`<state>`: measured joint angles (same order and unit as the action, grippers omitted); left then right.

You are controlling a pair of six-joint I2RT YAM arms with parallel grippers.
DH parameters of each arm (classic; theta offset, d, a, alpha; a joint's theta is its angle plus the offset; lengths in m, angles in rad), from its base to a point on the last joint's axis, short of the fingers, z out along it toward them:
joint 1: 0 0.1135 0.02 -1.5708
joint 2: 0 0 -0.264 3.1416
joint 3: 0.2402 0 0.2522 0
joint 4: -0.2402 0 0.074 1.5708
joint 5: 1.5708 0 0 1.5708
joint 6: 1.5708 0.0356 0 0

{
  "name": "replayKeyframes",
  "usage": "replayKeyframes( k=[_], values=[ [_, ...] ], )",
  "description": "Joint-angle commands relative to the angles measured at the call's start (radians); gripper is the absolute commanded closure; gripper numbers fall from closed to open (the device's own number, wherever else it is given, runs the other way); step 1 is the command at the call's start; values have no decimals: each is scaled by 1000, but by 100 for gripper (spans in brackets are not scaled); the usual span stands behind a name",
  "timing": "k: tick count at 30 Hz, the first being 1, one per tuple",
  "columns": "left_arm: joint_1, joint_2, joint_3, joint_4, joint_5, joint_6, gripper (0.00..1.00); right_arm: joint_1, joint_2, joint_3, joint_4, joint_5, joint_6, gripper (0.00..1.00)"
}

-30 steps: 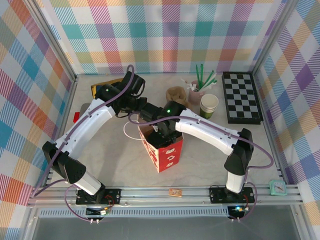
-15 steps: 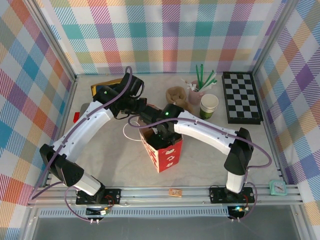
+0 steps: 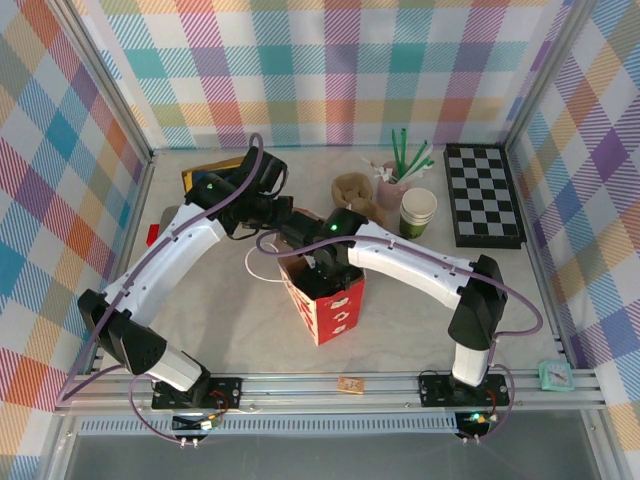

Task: Pack the takeout coffee

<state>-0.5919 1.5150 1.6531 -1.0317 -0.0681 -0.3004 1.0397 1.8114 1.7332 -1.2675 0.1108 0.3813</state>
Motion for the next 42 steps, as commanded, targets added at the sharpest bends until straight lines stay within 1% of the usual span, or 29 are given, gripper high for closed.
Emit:
replayKeyframes(
  k=[1,10,24,42],
  values=[
    [4,-30,-21,-3,1,-18,100,-9,18,-3,7,-13,14,45],
    [4,-36,-29,2,6,-22,100,-9,33,-16,22,-8,26,44],
    [4,-39,-36,5,-1,-25,100,-21,-5,-81,59,4,64,44],
    [4,-50,-35,5,9,-30,100,-29,-11,-130,95,2,78,43]
  ],
)
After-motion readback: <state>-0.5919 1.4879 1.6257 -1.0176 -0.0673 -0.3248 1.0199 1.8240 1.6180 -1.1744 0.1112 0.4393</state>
